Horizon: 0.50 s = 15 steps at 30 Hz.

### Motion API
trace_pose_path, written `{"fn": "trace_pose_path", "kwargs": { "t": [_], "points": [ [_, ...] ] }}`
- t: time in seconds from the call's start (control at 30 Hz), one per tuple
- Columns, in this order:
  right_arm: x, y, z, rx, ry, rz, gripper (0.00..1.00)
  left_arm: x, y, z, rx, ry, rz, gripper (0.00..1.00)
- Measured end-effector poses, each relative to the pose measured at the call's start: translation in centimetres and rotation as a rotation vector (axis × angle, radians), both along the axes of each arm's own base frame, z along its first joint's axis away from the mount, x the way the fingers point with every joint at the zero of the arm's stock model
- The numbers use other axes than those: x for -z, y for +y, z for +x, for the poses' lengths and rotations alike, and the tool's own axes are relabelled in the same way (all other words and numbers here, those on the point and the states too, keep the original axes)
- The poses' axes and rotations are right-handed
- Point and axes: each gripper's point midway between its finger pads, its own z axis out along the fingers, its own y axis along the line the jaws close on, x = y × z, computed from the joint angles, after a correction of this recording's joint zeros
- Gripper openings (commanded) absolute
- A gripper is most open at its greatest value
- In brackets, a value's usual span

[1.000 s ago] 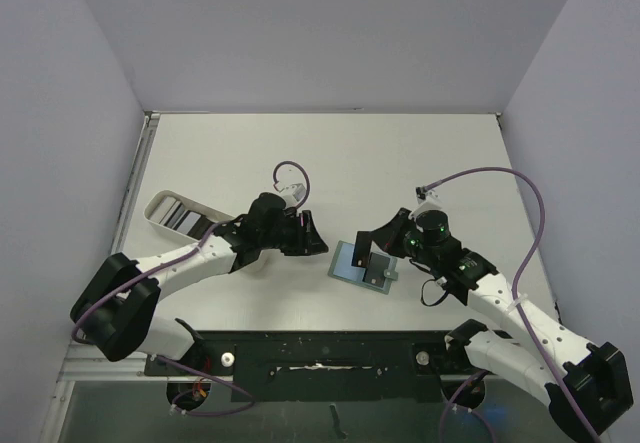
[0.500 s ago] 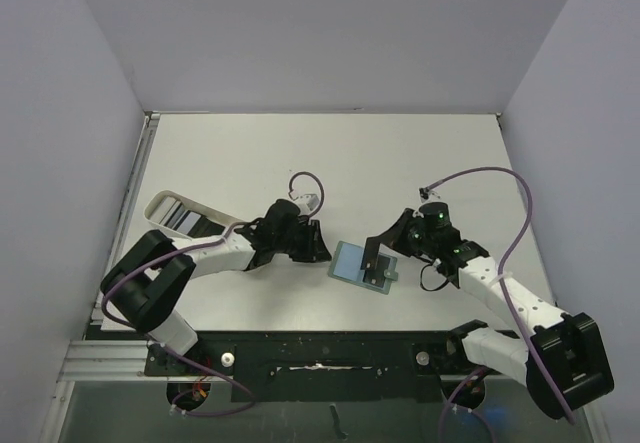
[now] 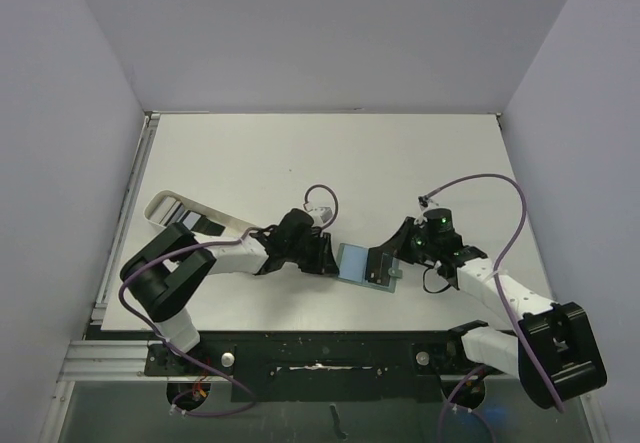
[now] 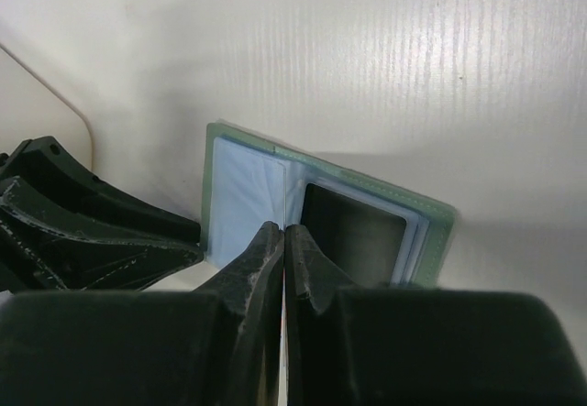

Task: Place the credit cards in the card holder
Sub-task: Insert the credit card into the card holder.

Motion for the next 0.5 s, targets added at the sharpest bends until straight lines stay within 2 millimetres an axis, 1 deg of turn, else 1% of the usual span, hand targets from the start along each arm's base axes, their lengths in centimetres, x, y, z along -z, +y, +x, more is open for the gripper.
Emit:
{"fn": "trace_pose_path", "kwargs": {
  "t": [0.23,0.5],
  "points": [
    [1.8,-0.7,-0.3,-0.011,0.023,-0.025,0.0,0.1,-1.1,-1.8,0.018,0.017,-0.026,0.24],
    [2.0,-1.0,-0.2,-0.023,-0.013,-0.031,0.0,0.0,-1.5,-2.3,0.013,0.031,-0.036,0.24]
  ]
}}
